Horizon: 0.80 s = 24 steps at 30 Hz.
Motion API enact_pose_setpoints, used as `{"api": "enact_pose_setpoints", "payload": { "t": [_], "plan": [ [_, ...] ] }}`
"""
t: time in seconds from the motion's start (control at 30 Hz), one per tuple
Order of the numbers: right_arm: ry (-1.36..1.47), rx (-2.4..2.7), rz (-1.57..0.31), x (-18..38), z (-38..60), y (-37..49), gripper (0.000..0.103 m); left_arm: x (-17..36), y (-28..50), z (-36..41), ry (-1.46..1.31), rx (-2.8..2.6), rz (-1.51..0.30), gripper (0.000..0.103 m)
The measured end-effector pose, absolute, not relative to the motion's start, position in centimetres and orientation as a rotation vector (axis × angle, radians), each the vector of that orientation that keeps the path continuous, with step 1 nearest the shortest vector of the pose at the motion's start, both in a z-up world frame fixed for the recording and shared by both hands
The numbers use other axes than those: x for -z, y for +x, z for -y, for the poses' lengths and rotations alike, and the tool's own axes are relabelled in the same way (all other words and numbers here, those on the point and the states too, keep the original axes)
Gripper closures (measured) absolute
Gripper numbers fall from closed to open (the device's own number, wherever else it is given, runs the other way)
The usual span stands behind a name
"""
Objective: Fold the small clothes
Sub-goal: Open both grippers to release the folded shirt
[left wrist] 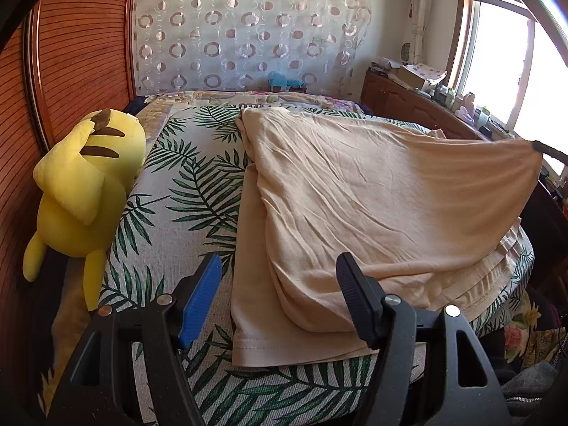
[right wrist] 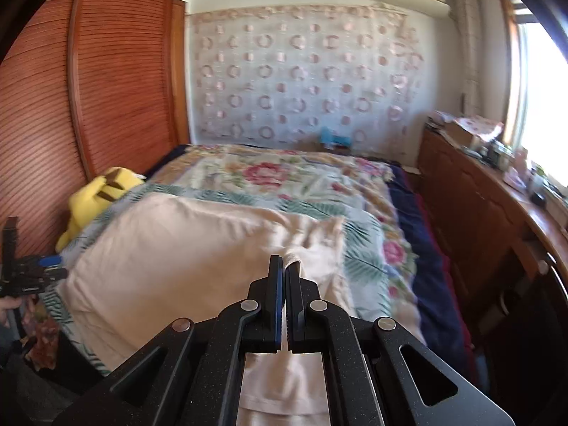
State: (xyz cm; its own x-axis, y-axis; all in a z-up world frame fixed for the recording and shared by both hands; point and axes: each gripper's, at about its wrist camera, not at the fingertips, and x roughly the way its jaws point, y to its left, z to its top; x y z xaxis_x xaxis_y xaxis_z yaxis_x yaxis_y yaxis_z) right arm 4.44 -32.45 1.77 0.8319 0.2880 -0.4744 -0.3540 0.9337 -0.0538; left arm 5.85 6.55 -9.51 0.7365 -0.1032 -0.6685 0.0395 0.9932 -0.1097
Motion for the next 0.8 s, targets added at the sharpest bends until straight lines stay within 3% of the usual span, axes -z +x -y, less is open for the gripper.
{"api": "enact_pose_setpoints", "payload": {
  "t": [0.33, 0.43, 0.5, 0.57, 0.73, 0.8],
  "plan": [
    [-0.140, -0.162, -0.747, 8.7, 38.3, 7.2, 0.100, 11.7, 6.9, -6.3, -0.115, 0.083, -0.818, 0.035],
    [-0.148, -0.136, -0.758, 9.8, 38.8, 7.3, 0.089, 12.0, 6.9, -6.2, -0.112, 0.080, -0.815, 0.035],
    [-0.152, -0.120, -0.751, 9.9, 38.2, 7.7, 0.065, 12.0, 6.9, -6.0, -0.110, 0.073, -0.814, 0.035],
    [-0.129, -0.127, -0.747, 9.4, 37.4, 7.6, 0.050, 12.0, 6.8, -5.9, -0.111, 0.069, -0.809, 0.036],
    [-0.116, -0.146, -0.744, 9.5, 36.7, 8.0, 0.049, 11.9, 6.6, -5.8, -0.111, 0.071, -0.804, 0.064],
    [-0.091, -0.154, -0.767, 10.0, 37.4, 8.1, 0.049, 11.9, 6.6, -5.8, -0.119, 0.083, -0.807, 0.067]
  ]
}}
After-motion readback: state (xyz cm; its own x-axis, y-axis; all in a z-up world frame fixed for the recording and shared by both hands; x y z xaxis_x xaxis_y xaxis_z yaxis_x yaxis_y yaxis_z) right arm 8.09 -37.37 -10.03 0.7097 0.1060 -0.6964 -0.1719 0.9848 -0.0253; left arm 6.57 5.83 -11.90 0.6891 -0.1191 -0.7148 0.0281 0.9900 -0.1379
